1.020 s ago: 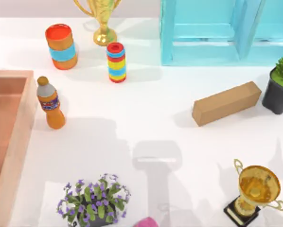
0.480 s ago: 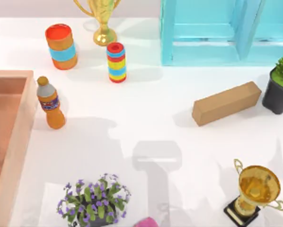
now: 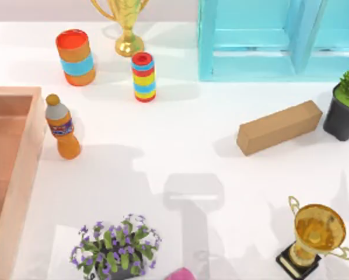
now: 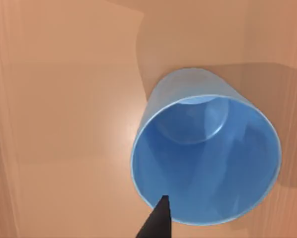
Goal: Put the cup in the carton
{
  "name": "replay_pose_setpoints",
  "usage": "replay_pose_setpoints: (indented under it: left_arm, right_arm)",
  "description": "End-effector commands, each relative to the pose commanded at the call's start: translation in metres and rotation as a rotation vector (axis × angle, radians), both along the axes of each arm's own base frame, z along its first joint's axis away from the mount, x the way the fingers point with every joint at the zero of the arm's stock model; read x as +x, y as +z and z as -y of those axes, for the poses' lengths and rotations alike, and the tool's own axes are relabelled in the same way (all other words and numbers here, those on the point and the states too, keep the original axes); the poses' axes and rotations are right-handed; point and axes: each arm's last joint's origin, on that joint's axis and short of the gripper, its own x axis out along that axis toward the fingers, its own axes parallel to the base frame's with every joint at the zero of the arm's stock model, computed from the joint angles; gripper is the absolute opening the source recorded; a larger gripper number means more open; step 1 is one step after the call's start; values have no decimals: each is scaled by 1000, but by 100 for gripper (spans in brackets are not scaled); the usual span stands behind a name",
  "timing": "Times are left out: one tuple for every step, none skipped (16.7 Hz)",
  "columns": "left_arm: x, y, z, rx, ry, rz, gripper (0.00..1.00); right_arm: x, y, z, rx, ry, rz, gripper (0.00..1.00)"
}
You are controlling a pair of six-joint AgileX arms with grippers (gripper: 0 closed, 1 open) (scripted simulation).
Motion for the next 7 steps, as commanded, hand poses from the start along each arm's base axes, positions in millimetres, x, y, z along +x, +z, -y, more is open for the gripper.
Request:
replay_pose_setpoints:
  left_arm:
    - [0,0,0,0,0,0,98]
    - [0,0,0,0,0,0,100]
    - [0,0,0,0,0,0,100]
    - [0,0,0,0,0,0,100]
    - [0,0,0,0,0,0,100]
    - [0,0,0,0,0,0,100]
    - [0,0,0,0,0,0,100]
  right_arm:
    - [0,0,0,0,0,0,100]
    - [0,0,0,0,0,0,100]
    - [0,0,0,0,0,0,100]
    - [0,0,0,0,0,0,100]
    - [0,0,0,0,0,0,100]
    - [0,0,0,0,0,0,100]
    - [0,0,0,0,0,0,100]
